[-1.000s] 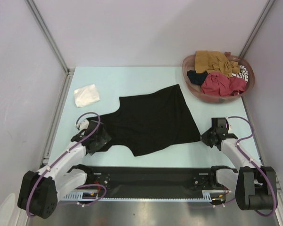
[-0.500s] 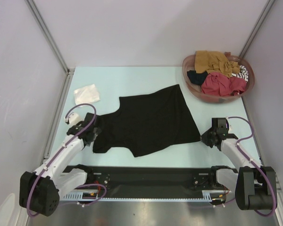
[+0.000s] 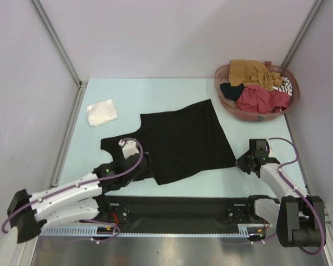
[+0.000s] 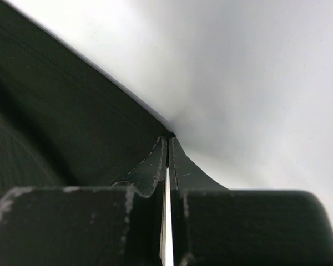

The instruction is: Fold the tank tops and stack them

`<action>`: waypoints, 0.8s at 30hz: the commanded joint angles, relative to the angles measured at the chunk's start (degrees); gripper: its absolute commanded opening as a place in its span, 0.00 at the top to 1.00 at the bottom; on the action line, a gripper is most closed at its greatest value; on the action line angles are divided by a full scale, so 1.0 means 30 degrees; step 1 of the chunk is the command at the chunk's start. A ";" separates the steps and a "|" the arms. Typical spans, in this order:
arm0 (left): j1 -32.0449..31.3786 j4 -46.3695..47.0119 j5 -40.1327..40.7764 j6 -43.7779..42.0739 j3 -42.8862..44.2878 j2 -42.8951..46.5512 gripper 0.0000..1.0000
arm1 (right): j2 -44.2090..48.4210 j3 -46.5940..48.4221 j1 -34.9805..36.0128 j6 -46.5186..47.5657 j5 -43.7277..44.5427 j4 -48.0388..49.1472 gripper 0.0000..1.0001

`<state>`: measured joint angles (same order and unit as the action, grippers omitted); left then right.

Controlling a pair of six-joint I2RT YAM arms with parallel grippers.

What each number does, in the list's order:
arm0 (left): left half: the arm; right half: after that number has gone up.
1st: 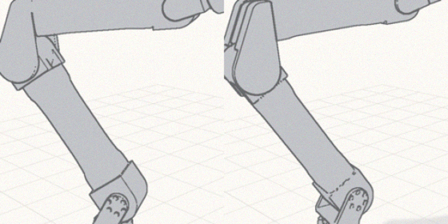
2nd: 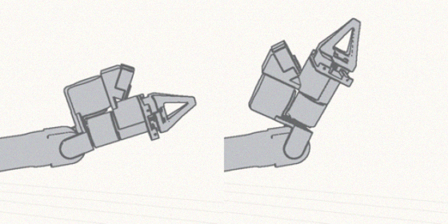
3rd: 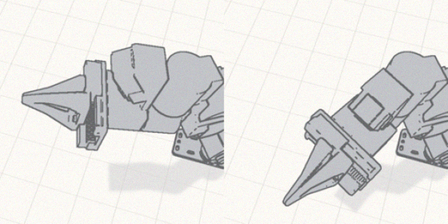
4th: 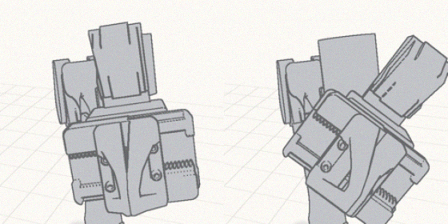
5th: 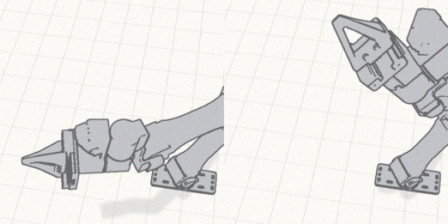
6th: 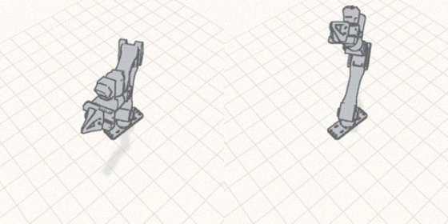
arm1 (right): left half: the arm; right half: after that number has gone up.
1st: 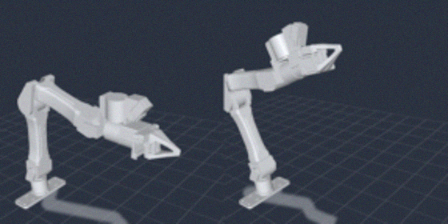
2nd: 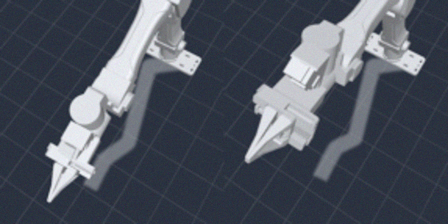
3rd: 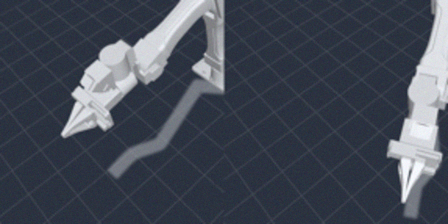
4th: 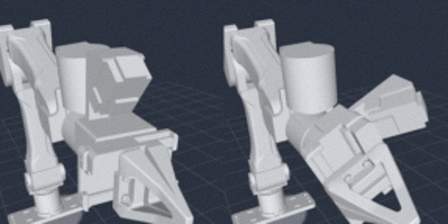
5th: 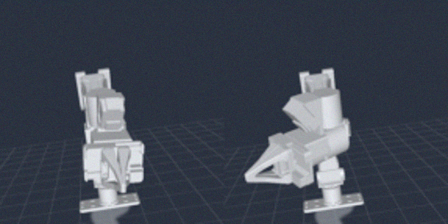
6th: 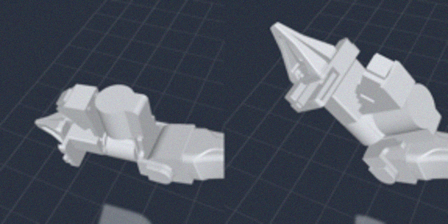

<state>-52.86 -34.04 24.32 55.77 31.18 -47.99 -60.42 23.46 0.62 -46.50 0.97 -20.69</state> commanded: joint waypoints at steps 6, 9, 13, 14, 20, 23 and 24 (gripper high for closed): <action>-0.4643 0.1619 0.0157 0.6452 0.1676 -0.5503 0.27 | 0.0599 0.0177 -0.0061 -0.0232 0.0232 -0.0691 1.00; -0.5639 0.1357 0.0738 0.8443 0.2291 -0.7292 0.28 | 0.0805 0.0235 -0.0061 -0.0115 0.0291 -0.0867 1.00; -0.5964 0.1415 0.1181 0.9916 0.2381 -0.8494 0.28 | 0.0951 0.0323 -0.0061 -0.0086 0.0233 -0.1014 1.00; -0.5964 0.1706 0.1298 0.9946 0.2380 -0.8584 0.28 | 0.0952 0.0352 -0.0061 -0.0086 0.0203 -0.1043 1.00; -0.5964 0.1798 0.1533 1.0355 0.2556 -0.9433 0.43 | 0.0864 0.0587 -0.0061 0.0090 0.0203 -0.1161 1.00; -0.5963 0.1243 0.1826 1.0853 0.2498 -0.9551 0.54 | 0.0893 0.0558 -0.0061 0.0119 0.0174 -0.1161 1.00; -0.5964 0.1095 0.1826 1.1173 0.2382 -0.9522 0.57 | 0.0893 0.0529 -0.0032 0.0119 0.0203 -0.1103 1.00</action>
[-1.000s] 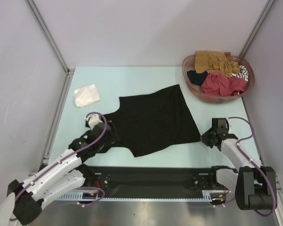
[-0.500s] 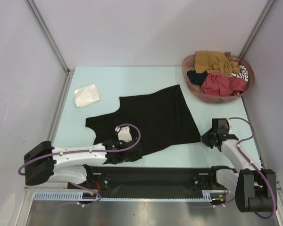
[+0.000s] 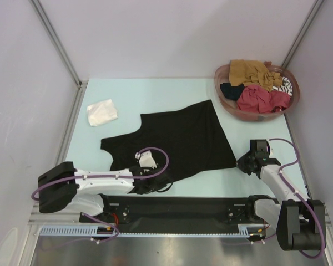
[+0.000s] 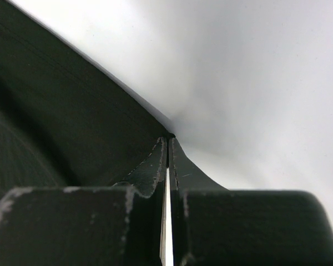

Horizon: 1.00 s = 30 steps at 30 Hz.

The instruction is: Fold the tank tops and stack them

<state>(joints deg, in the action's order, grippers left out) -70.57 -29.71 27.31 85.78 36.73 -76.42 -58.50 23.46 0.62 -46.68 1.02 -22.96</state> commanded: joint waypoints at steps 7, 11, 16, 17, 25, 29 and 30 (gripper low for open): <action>-0.0033 -0.0874 0.0916 0.1524 0.0207 0.0046 0.68 | 0.0252 0.0675 -0.0061 0.0178 0.0160 -0.0520 1.00; -0.0033 -0.0847 0.0858 0.1261 0.0325 -0.0189 1.00 | 0.0486 0.0763 -0.0061 0.0207 0.0275 -0.0783 1.00; -0.0033 -0.1750 0.0945 0.0939 0.0850 -0.0073 1.00 | 0.0750 0.1522 -0.0061 0.0441 0.1064 -0.2301 1.00; -0.0062 -0.1987 0.0945 0.0910 0.0968 -0.0015 1.00 | 0.0721 0.1757 -0.0061 0.0412 0.1183 -0.2626 1.00; -0.0062 -0.1172 -0.0664 0.0411 0.0006 0.1914 1.00 | 0.0662 0.3662 -0.0032 0.0441 0.2415 -0.5996 1.00; -0.0033 -0.1286 -0.0843 0.0791 -0.0846 0.3411 1.00 | 0.0955 0.3839 -0.0061 0.0499 0.2882 -0.6320 1.00; -0.0004 -0.1432 -0.0784 0.0850 -0.1021 0.3704 1.00 | 0.0926 0.3781 -0.0061 0.0500 0.3000 -0.6321 1.00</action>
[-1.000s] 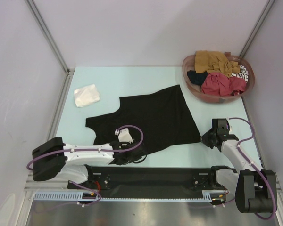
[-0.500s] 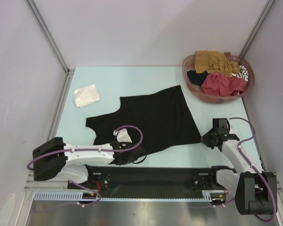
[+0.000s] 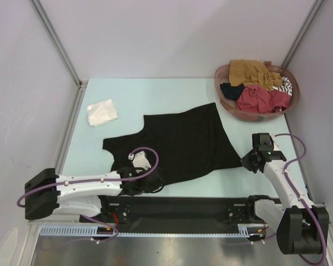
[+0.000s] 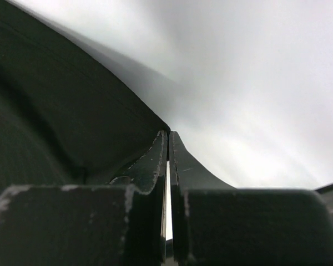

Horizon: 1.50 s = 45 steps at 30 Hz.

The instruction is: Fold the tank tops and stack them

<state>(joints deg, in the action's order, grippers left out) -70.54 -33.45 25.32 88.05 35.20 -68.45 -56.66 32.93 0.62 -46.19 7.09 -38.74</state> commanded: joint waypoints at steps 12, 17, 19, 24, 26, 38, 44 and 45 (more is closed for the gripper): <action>0.0663 -0.0159 -0.0763 -0.0404 -0.1509 0.2602 1.00 | -0.2118 0.0303 -0.0061 0.0486 0.1152 0.0023 1.00; 0.0896 0.0456 -0.1262 -0.0959 -0.1275 0.2015 1.00 | -0.1534 0.0711 -0.0061 0.0281 0.1268 -0.0268 1.00; 0.1364 0.1070 -0.1874 -0.1601 -0.1216 0.1956 1.00 | -0.1473 0.1005 -0.0061 0.0252 0.1414 -0.0416 1.00; 0.2126 0.1717 -0.2434 -0.2367 -0.0837 0.1664 1.00 | -0.1619 0.2148 -0.0061 0.0252 0.1591 -0.0797 1.00; 0.2390 0.1688 -0.2696 -0.2776 -0.0631 0.1517 1.00 | -0.1736 0.2412 -0.0061 0.0223 0.1474 -0.0768 1.00; 0.4880 0.1426 -0.3519 -0.4535 -0.0397 0.3038 1.00 | -0.3698 0.4696 -0.0061 0.0427 0.0654 0.0139 1.00; 0.6198 0.0605 -0.3460 -0.5911 0.0715 0.3069 1.00 | -0.5336 0.6044 -0.0061 0.0632 0.0448 0.0608 1.00; 0.6664 0.0546 -0.3489 -0.6116 0.0805 0.3098 1.00 | -0.5543 0.6220 -0.0061 0.0633 0.0390 0.0696 1.00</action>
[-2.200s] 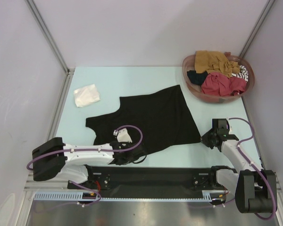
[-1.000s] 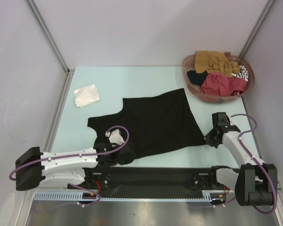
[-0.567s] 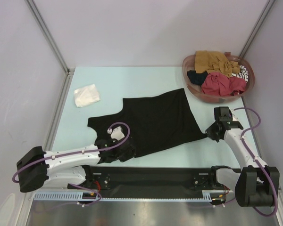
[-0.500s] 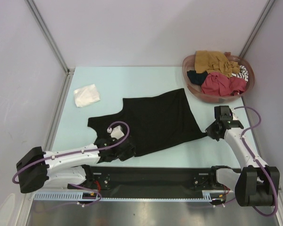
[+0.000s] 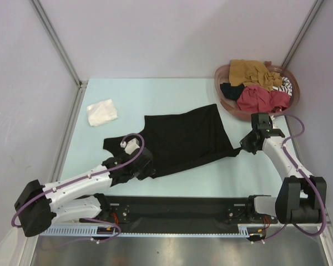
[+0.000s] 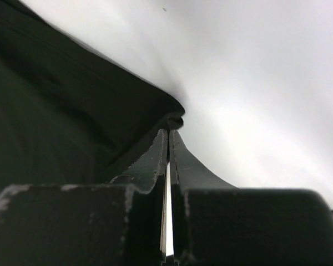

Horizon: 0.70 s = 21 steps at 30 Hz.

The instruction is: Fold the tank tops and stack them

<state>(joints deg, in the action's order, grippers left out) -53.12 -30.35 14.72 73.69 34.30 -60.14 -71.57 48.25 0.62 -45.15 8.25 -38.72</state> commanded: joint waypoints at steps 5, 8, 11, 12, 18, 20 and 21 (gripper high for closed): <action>0.2237 -0.0548 -0.0277 -0.2677 0.1718 0.0038 1.00 | -0.1805 0.1932 -0.0061 0.0546 -0.0377 0.1216 1.00; 0.3057 -0.0519 -0.0395 -0.3468 0.2011 -0.0285 1.00 | -0.2509 0.2285 0.0143 0.0460 -0.0582 0.1363 1.00; 0.3702 -0.0373 -0.0600 -0.4054 0.2245 -0.0578 1.00 | -0.3123 0.2754 0.0552 0.0225 -0.0202 0.1510 1.00; 0.3965 -0.0401 -0.0571 -0.4288 0.2305 -0.0666 1.00 | -0.3300 0.3074 0.0670 0.0224 -0.0231 0.1597 1.00; 0.5165 -0.0549 -0.0454 -0.5167 0.2686 -0.1047 1.00 | -0.5290 0.4598 0.1608 -0.0068 0.0149 0.1422 1.00; 0.5605 -0.0431 -0.0512 -0.5344 0.2628 -0.1076 1.00 | -0.5876 0.5155 0.1755 -0.0127 0.0267 0.1335 1.00; 0.5753 -0.0373 -0.0541 -0.5577 0.2628 -0.1106 1.00 | -0.6024 0.5331 0.1755 -0.0185 0.0325 0.1334 1.00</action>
<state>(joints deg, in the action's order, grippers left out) -37.74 -31.05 12.82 60.42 40.14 -63.18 -88.09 61.01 5.56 -44.99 7.09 -35.16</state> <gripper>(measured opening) 0.006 0.011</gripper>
